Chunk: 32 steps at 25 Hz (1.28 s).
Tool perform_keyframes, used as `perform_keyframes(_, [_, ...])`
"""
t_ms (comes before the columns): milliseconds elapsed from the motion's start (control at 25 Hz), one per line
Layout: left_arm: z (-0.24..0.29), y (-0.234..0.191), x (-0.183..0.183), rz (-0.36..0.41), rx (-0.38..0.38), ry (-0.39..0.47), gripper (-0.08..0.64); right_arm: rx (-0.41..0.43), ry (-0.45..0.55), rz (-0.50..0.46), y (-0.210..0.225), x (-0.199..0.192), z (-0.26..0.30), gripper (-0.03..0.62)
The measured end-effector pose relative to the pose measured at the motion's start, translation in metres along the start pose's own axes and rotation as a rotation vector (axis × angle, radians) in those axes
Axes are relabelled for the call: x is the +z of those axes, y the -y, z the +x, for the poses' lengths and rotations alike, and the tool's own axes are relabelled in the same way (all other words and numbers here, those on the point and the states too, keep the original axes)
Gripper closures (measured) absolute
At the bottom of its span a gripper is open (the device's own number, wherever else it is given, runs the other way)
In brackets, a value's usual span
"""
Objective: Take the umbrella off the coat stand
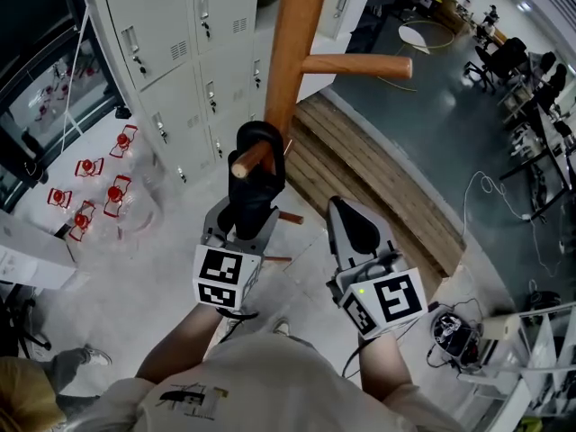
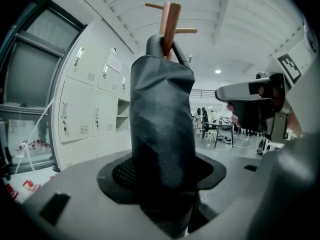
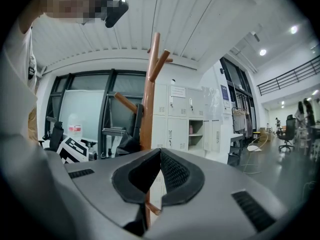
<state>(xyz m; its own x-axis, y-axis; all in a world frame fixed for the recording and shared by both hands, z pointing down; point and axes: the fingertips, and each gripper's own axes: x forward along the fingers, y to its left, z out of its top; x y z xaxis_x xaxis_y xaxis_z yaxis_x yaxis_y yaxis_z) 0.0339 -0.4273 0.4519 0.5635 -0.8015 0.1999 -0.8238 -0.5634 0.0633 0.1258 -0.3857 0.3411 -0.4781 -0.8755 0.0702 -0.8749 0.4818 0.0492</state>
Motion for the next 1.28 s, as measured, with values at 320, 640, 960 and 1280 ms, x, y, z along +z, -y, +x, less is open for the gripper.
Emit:
perform_keyframes(320, [-0.012,-0.001,0.006,0.005,-0.014,-0.015,0.301,-0.005,0.022,-0.004,-0.002,0.008,-0.015,0.584])
perform_keyframes(640, [-0.034,-0.001,0.039,0.017,-0.013,0.028,0.301,-0.002,0.058,-0.001,-0.009,0.020,-0.026,0.584])
perform_keyframes(960, [-0.064,0.007,0.068,0.040,-0.023,0.061,0.299,0.005,0.094,0.001,-0.016,0.031,-0.036,0.584])
perform_keyframes(1280, [-0.095,0.011,0.082,0.053,-0.006,0.084,0.299,0.041,0.118,0.003,-0.029,0.039,-0.043,0.584])
